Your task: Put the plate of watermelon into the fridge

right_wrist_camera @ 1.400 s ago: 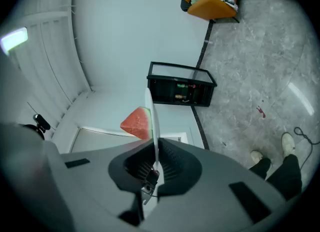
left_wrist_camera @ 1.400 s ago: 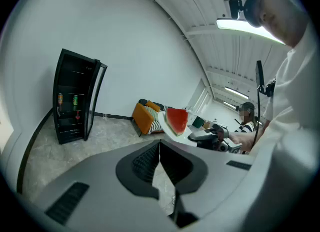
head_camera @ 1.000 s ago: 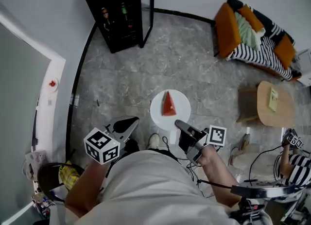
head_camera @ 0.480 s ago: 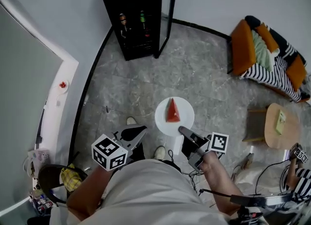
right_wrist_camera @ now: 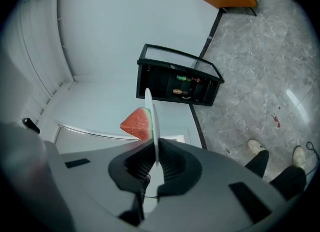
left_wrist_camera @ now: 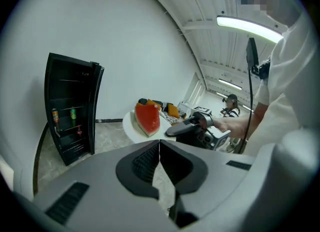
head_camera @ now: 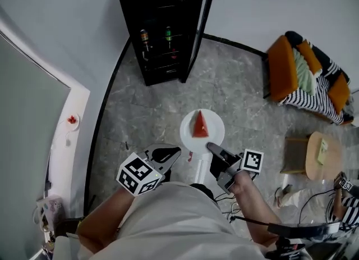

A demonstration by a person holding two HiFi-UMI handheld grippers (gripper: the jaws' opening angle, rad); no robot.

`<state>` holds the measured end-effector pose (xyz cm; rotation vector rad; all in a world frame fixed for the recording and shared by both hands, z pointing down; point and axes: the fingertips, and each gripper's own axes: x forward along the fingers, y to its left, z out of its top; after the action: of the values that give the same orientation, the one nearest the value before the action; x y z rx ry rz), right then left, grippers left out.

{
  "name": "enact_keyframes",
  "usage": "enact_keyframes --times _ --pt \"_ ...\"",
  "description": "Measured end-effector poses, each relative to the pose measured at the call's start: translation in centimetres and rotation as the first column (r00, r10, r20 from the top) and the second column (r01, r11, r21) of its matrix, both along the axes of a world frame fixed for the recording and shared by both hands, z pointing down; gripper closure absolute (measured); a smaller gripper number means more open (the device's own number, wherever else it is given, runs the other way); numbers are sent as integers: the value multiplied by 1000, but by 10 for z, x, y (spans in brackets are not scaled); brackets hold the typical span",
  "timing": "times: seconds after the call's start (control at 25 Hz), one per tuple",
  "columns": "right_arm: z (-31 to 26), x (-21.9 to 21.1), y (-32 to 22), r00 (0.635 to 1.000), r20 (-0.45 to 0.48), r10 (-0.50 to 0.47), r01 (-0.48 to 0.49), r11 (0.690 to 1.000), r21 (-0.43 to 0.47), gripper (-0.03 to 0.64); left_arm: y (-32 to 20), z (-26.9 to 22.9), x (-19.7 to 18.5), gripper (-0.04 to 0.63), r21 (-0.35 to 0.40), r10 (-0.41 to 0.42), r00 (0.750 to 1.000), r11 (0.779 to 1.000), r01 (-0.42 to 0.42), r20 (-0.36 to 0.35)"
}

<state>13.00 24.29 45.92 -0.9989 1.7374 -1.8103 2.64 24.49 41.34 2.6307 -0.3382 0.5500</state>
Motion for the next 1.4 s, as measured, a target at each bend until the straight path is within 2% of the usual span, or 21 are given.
enact_keyframes --times 0.24,0.48,0.72,1.0,1.28,1.4 --pt "6 -39 -105 1000 3 24 -24 999 -27 592 -75 -7 -29 584 19 74 997 997 -74 27" --pt "26 -62 -212 1000 -18 25 -26 999 -44 592 -142 -1 -45 584 -19 59 998 998 -60 -19" --pt "41 -78 -291 999 -9 30 -31 999 -31 592 -180 -1 -53 584 -38 38 999 999 -39 -39" --pt "72 -75 -416 1000 12 7 -7 998 -63 592 -283 9 -32 584 -40 0 1000 999 0 -10" --pt "102 -73 -526 999 26 -22 25 995 -98 592 -375 0 4 584 -92 -42 996 995 35 -75" --pt "119 -74 -563 999 36 -33 37 992 -119 592 -402 0 11 584 -93 -62 996 994 57 -61"
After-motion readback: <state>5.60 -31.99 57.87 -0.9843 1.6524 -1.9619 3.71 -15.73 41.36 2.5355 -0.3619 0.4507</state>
